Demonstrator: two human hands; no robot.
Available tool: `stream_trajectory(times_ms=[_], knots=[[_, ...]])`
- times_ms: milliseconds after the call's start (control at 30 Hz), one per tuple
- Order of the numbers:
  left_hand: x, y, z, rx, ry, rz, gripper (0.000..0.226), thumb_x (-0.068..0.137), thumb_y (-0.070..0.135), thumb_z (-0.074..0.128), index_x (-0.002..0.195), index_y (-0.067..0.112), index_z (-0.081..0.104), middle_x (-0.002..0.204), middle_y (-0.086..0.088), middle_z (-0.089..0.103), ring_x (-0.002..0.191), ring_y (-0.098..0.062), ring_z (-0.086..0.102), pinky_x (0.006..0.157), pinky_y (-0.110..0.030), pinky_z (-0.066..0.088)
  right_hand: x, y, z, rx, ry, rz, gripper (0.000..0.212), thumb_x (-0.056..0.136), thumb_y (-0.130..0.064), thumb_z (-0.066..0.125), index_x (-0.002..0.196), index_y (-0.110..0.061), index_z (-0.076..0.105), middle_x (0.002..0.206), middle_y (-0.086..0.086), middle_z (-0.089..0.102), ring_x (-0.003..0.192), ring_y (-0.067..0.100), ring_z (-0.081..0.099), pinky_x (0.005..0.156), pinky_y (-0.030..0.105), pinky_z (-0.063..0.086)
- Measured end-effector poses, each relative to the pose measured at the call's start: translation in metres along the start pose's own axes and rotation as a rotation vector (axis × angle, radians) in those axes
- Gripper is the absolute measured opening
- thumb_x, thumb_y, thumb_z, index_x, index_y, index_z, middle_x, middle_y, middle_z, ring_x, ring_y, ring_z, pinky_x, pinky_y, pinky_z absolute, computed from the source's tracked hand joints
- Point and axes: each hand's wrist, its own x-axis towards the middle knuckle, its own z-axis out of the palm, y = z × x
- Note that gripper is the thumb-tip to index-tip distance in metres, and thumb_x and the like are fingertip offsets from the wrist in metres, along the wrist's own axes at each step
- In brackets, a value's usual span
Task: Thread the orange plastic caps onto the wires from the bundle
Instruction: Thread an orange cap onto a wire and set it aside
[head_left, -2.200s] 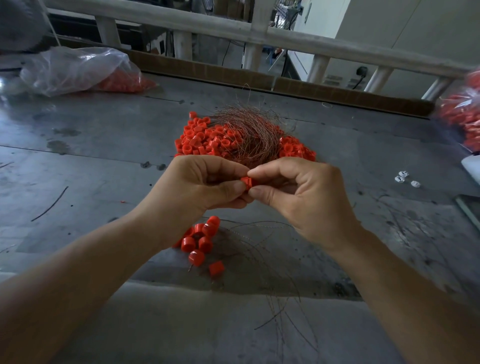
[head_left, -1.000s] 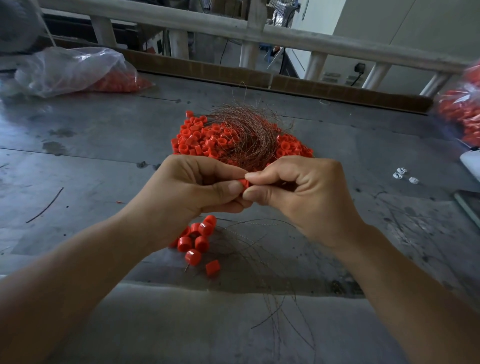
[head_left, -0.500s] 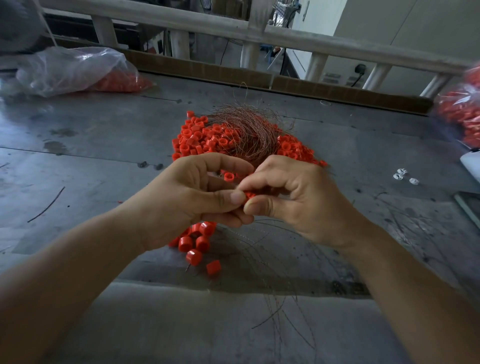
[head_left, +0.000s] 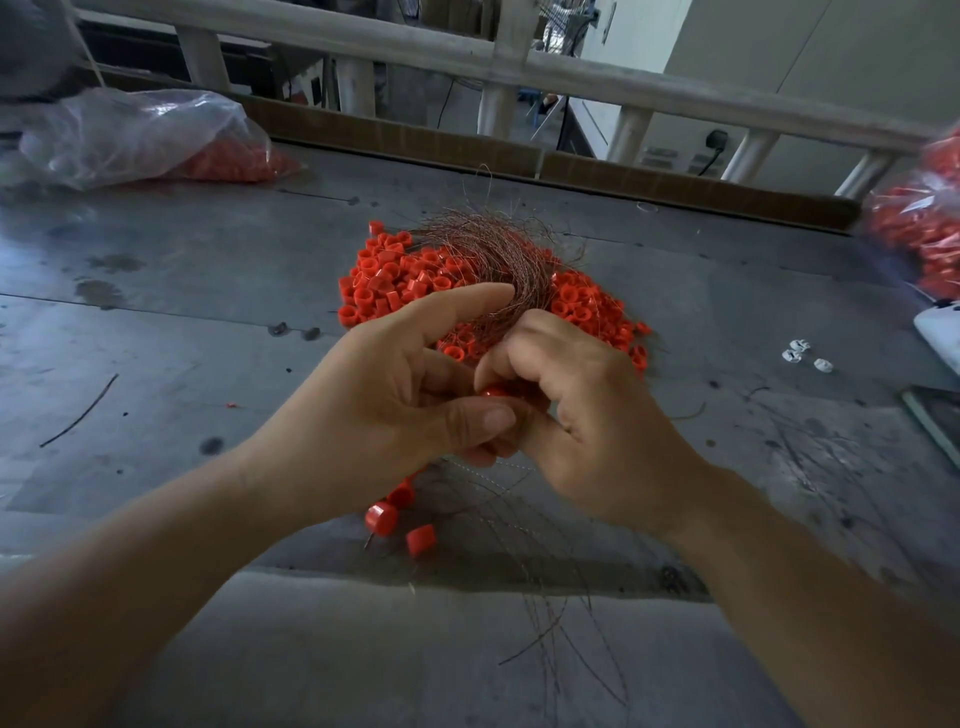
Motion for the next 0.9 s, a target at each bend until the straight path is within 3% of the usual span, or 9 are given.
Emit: stream_trajectory(times_ms=[133,300,400,500,633,733,900], knots=[[-0.003,0.003,0.001,-0.027,-0.006,0.036,0.059,0.061,0.027,0.068,0.116,0.034,0.049,0.077,-0.01,0.072,0.069,-0.019,0.07,0.06,-0.021,0.054,-0.001,-0.003,0.0,-0.001,0.03,-0.015,0.002,0.077,-0.003,0.061,0.079,-0.003,0.061,0.079,-0.012,0.043,0.07,0.006,0.048,0.062,0.02,0.044],[0.001,0.003,-0.006,-0.119,-0.055,-0.059,0.05,0.069,0.028,0.075,0.114,0.022,0.057,0.079,-0.013,0.071,0.071,-0.025,0.07,0.059,-0.022,0.054,0.001,0.0,-0.003,0.106,0.011,0.049,0.006,0.077,-0.018,0.066,0.079,-0.016,0.06,0.077,-0.013,0.05,0.068,-0.001,0.05,0.063,0.014,0.042],[0.003,0.002,-0.012,-0.142,-0.049,-0.101,0.041,0.063,0.032,0.08,0.101,0.023,0.067,0.075,-0.011,0.071,0.065,-0.021,0.069,0.056,-0.024,0.054,0.001,-0.001,-0.004,0.161,0.011,0.087,0.028,0.065,-0.032,0.073,0.088,-0.023,0.061,0.081,-0.008,0.056,0.072,0.005,0.055,0.065,0.017,0.047],[0.006,0.004,-0.019,-0.203,-0.02,-0.096,0.04,0.059,0.031,0.083,0.096,0.023,0.071,0.076,-0.01,0.071,0.063,-0.019,0.068,0.052,-0.023,0.053,0.002,0.002,-0.008,0.234,-0.028,0.203,0.038,0.065,-0.049,0.062,0.099,-0.032,0.055,0.084,-0.014,0.059,0.079,0.0,0.059,0.069,0.014,0.049],[0.009,0.006,-0.03,-0.351,0.044,-0.062,0.038,0.057,0.016,0.076,0.095,0.014,0.072,0.076,-0.011,0.071,0.061,-0.018,0.067,0.05,-0.022,0.053,0.003,0.006,-0.012,0.253,0.007,0.242,0.006,0.081,-0.026,0.059,0.085,-0.028,0.061,0.071,-0.015,0.06,0.067,-0.004,0.058,0.062,0.01,0.044],[0.012,0.006,-0.032,-0.326,0.093,-0.075,0.037,0.059,-0.01,0.067,0.088,0.013,0.073,0.073,-0.009,0.071,0.058,-0.018,0.066,0.05,-0.021,0.053,0.004,0.002,-0.015,0.269,0.076,0.239,0.008,0.079,-0.032,0.056,0.08,-0.027,0.062,0.064,-0.011,0.061,0.061,0.0,0.055,0.056,0.009,0.042],[0.012,0.007,-0.035,-0.281,0.096,-0.084,0.035,0.062,-0.004,0.05,0.081,0.012,0.075,0.075,-0.007,0.07,0.055,-0.015,0.064,0.047,-0.02,0.05,0.005,0.005,-0.02,0.139,0.094,0.261,0.011,0.084,-0.018,0.063,0.074,-0.016,0.066,0.062,-0.004,0.061,0.056,0.011,0.054,0.05,0.016,0.042]])
